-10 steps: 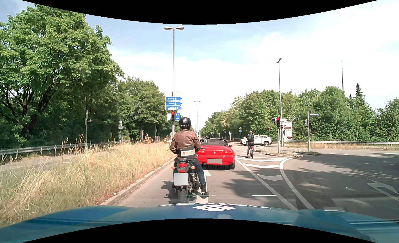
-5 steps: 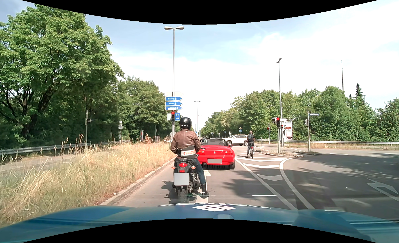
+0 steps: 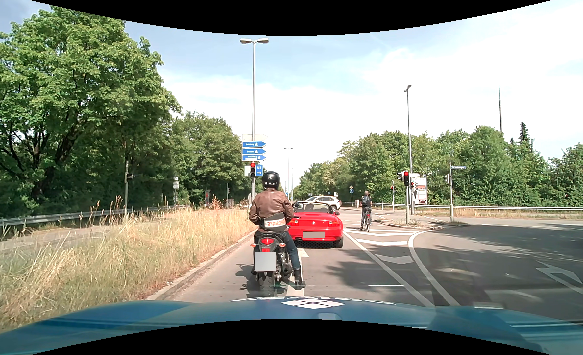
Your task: Follow the waypoints while adhering to traffic rules and regulations
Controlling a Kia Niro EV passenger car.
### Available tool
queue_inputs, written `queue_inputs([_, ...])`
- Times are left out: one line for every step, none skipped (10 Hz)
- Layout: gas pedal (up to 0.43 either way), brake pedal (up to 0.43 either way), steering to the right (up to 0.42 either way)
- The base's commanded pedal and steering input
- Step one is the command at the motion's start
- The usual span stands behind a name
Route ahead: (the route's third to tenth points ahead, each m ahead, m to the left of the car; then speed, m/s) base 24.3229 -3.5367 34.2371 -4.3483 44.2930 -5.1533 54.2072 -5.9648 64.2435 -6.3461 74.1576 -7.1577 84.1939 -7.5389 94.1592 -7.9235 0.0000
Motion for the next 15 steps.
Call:
queue_inputs([0.0,0.274,-0.002])
queue_inputs([0.0,0.274,-0.002])
queue_inputs([0.0,0.28,-0.003])
queue_inputs([0.0,0.274,-0.002])
queue_inputs([0.0,0.28,-0.002])
queue_inputs([0.0,0.274,-0.002])
queue_inputs([0.0,0.274,-0.002])
queue_inputs([0.0,0.274,-0.003])
queue_inputs([0.0,0.274,-0.002])
queue_inputs([0.0,0.274,-0.002])
queue_inputs([0.0,0.274,-0.002])
queue_inputs([0.0,0.28,-0.002])
queue_inputs([0.0,0.274,-0.002])
queue_inputs([0.0,0.28,-0.003])
queue_inputs([0.0,0.28,-0.002])
